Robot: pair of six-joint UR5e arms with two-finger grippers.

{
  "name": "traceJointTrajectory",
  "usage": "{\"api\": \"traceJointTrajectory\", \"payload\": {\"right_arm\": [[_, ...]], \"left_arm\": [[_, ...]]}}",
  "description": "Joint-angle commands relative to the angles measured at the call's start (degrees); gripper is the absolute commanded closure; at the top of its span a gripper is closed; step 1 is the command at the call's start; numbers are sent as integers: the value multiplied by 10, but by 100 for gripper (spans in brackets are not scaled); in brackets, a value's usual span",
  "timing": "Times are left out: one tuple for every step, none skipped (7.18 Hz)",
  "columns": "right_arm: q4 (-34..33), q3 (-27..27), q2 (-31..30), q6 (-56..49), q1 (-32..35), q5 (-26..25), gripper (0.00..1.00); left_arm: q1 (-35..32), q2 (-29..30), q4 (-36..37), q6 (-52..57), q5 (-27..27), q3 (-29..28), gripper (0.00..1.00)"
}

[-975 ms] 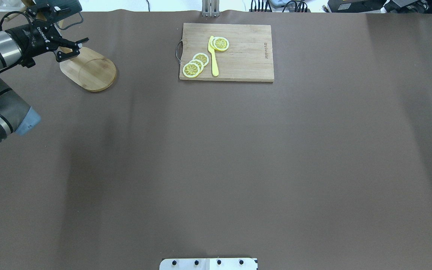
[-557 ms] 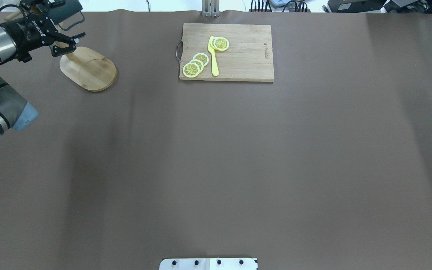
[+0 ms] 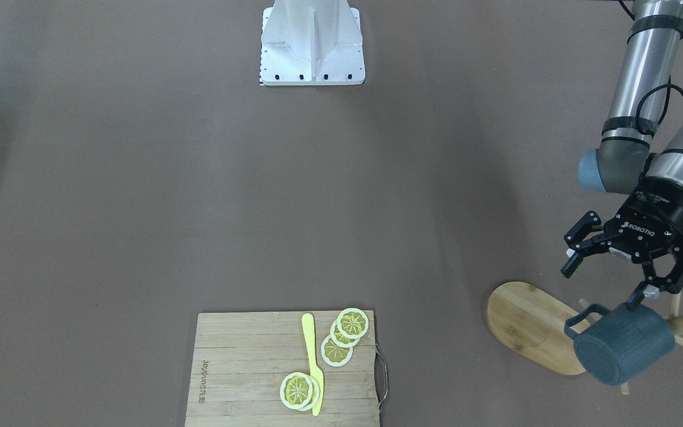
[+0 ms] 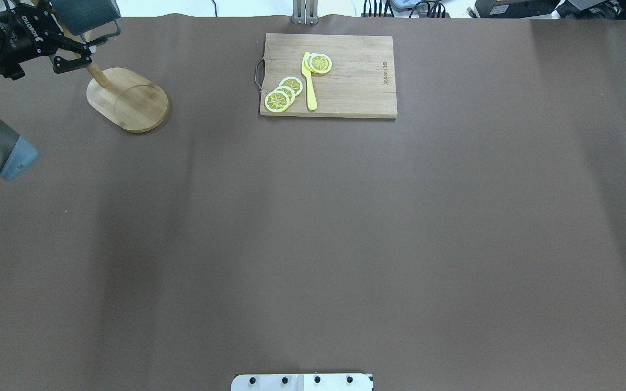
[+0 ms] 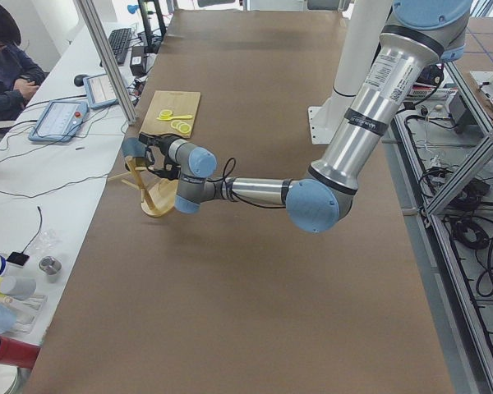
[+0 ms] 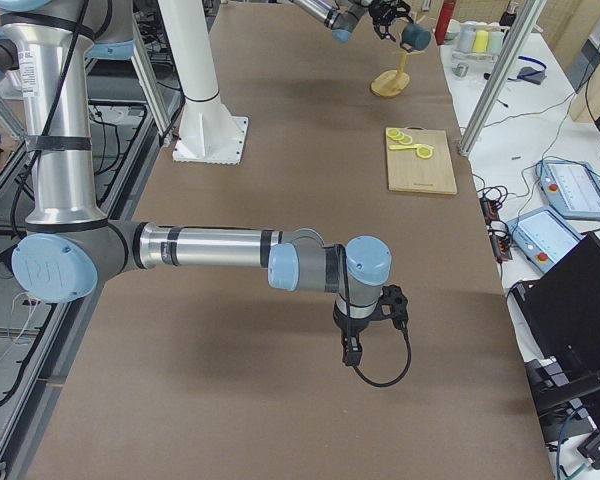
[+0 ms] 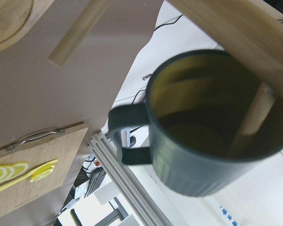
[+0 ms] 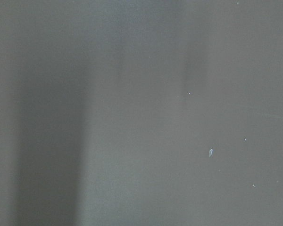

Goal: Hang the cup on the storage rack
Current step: 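Withdraw the left gripper away from the rack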

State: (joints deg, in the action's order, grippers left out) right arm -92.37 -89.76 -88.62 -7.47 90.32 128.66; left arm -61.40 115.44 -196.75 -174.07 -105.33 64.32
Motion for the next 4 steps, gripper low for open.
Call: {"api": "traceJointTrajectory", "payload": {"right_arm": [[0,0,-2,0,-1,0,0],[0,1,-2,0,-1,0,0],[0,1,-3,0,-2,0,0],[0,1,-4,0,-1,0,0]], "left_arm": [[-2,-39,0,71,-43,68,1],[-2,-49,-1,79,-69,86,1],[-2,-65,0,84,-86,119,1],[-2,-85,-1,124,-101,145,1]]}}
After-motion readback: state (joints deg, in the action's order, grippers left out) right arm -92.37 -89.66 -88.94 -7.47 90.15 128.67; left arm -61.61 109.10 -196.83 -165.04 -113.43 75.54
